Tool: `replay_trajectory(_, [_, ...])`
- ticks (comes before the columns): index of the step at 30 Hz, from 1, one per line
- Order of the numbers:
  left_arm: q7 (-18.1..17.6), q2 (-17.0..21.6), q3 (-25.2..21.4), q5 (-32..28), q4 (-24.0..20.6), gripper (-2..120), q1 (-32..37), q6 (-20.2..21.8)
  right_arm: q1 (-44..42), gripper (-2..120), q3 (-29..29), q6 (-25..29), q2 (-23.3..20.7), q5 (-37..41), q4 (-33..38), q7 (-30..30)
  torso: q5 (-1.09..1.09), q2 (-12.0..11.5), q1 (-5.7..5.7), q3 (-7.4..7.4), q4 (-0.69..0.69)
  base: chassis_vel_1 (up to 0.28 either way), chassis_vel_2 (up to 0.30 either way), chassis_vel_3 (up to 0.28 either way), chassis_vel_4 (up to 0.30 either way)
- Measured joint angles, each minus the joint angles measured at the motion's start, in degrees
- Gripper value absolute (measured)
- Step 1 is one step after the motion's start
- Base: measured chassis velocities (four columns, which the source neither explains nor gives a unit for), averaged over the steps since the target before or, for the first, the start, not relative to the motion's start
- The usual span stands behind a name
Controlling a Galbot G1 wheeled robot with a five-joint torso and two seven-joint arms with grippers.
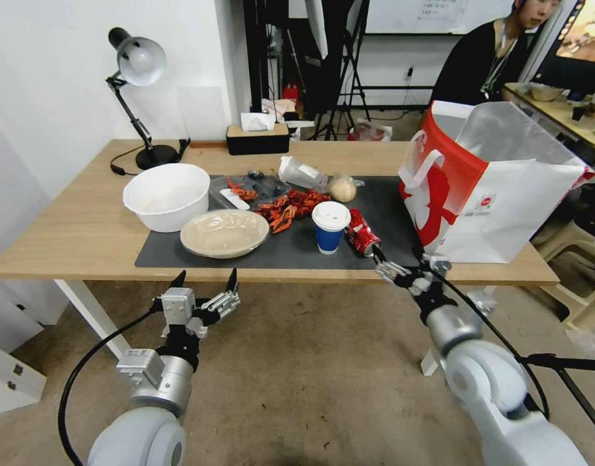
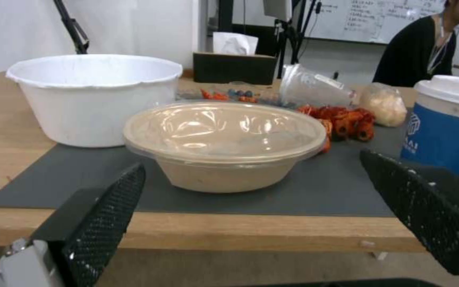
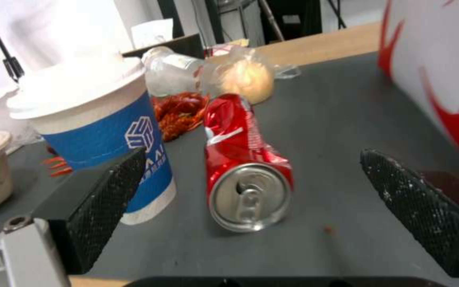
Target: Pick up the trash from the table and place it into the takeout bag.
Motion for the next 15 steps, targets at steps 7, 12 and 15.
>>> replay_trajectory(7, [0.0,-0.4,-0.5,0.3,0.8,100,0.1,-0.9,5.8,100,-3.6,-1.8,0.3,1.1,-4.9,1.1,0.0,0.0,0.0,-0.02,-0.01,0.0,0.0,0.0,0.0])
replay_trajectory(12, [0.0,-0.4,-0.7,0.3,1.2,100,0.0,-1.3,7.3,97,-4.4,-3.4,0.6,1.8,-6.3,2.1,0.0,0.0,0.0,-0.02,-0.01,0.0,0.0,0.0,0.0])
replay_trajectory(15, [0.0,-0.4,-0.7,0.4,1.4,100,-0.1,-1.4,7.8,89,-4.5,-4.9,0.7,2.4,-6.7,2.9,0.0,0.0,0.0,-0.01,-0.01,0.0,0.0,0.0,0.0])
